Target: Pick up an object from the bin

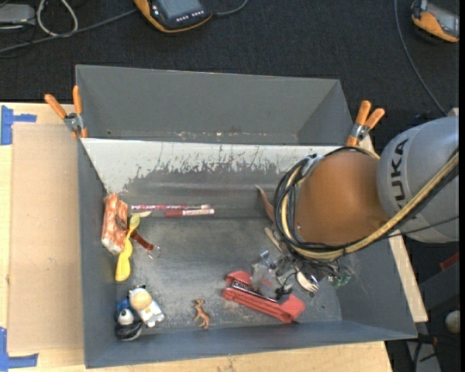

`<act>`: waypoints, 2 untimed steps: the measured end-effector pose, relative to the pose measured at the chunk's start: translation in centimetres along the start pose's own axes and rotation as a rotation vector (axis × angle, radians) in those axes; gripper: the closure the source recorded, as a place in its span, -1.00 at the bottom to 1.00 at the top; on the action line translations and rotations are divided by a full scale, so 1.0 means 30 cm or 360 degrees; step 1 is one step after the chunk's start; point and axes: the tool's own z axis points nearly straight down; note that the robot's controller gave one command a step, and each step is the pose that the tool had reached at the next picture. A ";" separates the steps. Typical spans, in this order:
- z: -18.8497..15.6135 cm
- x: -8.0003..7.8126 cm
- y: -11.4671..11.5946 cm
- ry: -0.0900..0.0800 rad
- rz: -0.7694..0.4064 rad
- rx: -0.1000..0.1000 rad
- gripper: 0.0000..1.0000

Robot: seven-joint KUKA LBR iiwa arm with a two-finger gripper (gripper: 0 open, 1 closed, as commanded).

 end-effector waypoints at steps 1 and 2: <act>0.043 0.001 0.014 0.0003 0.0011 -0.0003 -1.00; -0.031 -0.007 0.016 -0.0004 0.0024 0.0001 -1.00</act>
Offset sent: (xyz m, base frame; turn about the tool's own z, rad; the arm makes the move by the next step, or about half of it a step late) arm 0.0000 0.0000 0.0000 0.0000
